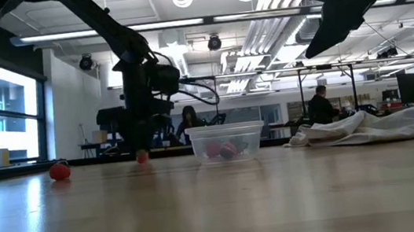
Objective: Pick and placing Produce into tupperware
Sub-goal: Put the strawberry into the transparent container
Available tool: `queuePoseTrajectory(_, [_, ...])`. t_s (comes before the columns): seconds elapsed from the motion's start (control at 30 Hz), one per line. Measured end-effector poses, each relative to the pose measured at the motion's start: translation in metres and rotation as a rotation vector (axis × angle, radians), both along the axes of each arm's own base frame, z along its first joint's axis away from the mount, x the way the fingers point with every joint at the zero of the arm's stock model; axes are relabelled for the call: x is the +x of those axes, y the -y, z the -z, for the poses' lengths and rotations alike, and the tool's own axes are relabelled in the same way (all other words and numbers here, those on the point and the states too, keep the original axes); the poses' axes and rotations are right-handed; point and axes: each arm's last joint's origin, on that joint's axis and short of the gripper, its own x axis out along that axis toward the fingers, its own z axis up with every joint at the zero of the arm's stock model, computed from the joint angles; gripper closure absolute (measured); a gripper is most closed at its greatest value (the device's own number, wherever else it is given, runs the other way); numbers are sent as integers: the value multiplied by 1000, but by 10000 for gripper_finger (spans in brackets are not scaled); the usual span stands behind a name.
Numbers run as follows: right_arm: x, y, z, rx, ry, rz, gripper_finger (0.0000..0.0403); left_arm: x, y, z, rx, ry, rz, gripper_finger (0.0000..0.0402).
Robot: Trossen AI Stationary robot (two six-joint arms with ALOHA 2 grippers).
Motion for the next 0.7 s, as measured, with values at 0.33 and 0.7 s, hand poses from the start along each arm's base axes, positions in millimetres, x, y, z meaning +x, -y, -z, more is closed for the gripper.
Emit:
queuePoseTrajectory(0.33, [0,0,0,0,0,0,291,1,8,0,-61,-4,102,265])
queuePoseTrajectory(0.7, [0,0,0,0,0,0,291,-8,11,-2,-223,-32,-276,266])
